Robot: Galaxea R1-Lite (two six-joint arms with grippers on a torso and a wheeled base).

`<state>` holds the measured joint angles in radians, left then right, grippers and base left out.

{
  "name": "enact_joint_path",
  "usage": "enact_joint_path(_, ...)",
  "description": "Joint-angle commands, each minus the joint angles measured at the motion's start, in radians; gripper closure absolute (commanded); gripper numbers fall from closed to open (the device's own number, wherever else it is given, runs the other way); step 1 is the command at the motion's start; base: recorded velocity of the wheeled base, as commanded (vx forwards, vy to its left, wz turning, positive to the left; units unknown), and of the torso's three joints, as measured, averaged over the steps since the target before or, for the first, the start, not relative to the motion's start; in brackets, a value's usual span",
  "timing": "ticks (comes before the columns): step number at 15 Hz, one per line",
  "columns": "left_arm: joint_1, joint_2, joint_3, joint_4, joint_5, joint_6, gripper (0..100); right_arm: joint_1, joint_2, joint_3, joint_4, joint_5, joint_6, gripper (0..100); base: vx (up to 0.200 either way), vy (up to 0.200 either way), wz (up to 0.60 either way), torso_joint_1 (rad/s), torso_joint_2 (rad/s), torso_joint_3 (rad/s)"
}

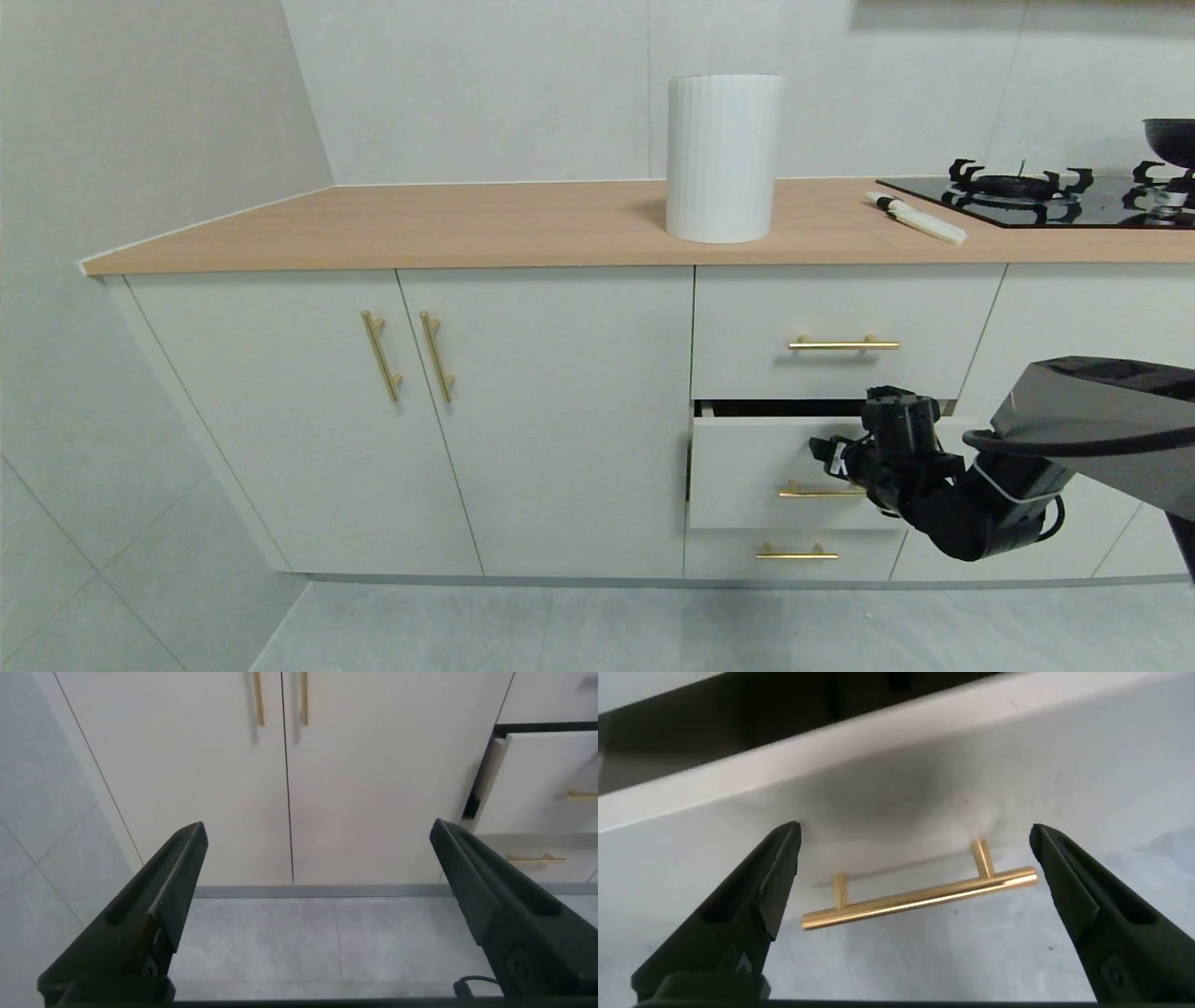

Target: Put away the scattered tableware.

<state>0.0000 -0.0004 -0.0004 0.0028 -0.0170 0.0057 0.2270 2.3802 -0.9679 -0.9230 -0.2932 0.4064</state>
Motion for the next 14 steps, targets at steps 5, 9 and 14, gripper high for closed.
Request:
enact_joint_path(5, 0.0, 0.0, 0.0, 0.0, 0.0, 0.0, 0, -0.031, 0.143, -0.203, 0.003, -0.101, 0.063, 0, 0.0, 0.0, 0.0, 0.0, 0.0, 0.0)
enact_joint_path(9, 0.0, 0.0, -0.001, 0.0, 0.0, 0.0, 0, -0.041, 0.148, -0.241, 0.0, -0.106, 0.101, 0, 0.0, 0.0, 0.0, 0.0, 0.0, 0.0)
enact_joint_path(14, 0.0, 0.0, 0.0, -0.001, 0.0, 0.0, 0, -0.058, 0.154, -0.265, -0.002, -0.106, 0.104, 0, 0.0, 0.0, 0.0, 0.0, 0.0, 0.0)
